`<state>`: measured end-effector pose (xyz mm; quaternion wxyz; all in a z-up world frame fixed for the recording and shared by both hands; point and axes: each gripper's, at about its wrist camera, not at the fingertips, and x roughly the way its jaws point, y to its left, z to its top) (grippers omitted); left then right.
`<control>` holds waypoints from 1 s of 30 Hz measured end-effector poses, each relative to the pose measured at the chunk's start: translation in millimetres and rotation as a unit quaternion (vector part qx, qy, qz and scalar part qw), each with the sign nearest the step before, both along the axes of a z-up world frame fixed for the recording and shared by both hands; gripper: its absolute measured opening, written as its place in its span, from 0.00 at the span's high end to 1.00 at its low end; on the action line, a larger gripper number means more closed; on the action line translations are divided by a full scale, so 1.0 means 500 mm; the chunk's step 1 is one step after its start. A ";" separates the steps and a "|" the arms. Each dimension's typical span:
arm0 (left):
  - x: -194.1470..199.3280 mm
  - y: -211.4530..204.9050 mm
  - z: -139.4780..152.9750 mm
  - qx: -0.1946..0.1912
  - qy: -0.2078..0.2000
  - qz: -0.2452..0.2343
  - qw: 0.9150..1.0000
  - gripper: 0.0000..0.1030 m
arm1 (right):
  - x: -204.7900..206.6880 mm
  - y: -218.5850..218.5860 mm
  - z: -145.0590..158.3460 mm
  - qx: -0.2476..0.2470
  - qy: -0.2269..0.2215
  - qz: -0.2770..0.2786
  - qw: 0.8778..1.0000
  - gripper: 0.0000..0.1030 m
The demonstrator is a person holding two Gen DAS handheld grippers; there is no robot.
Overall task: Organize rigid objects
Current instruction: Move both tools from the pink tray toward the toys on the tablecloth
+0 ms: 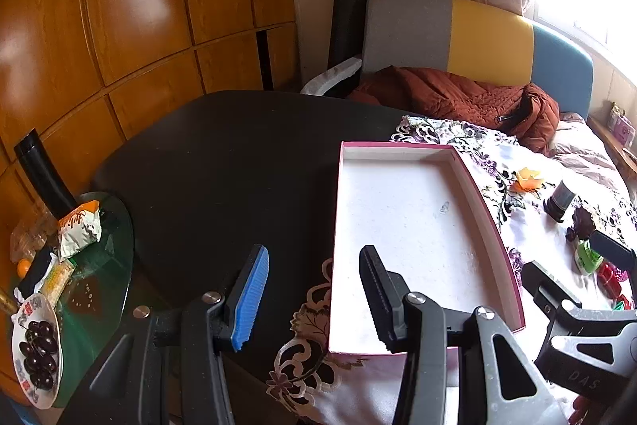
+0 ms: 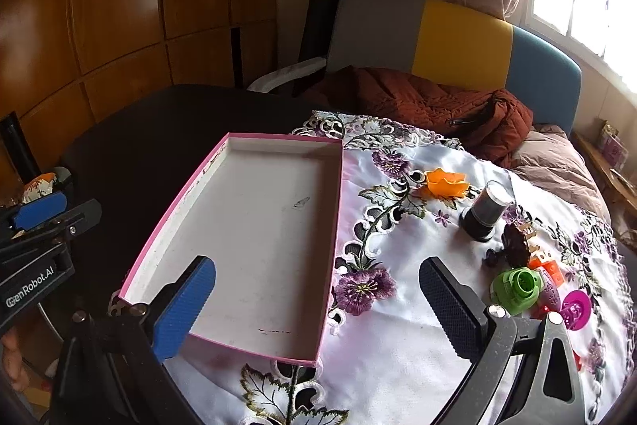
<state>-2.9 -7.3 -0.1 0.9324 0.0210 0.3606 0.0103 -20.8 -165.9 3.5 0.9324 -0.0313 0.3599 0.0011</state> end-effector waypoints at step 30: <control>-0.023 -0.112 0.002 -0.020 0.029 -0.130 0.991 0.53 | -0.039 -0.289 0.061 -0.012 -0.028 -0.097 0.995 0.00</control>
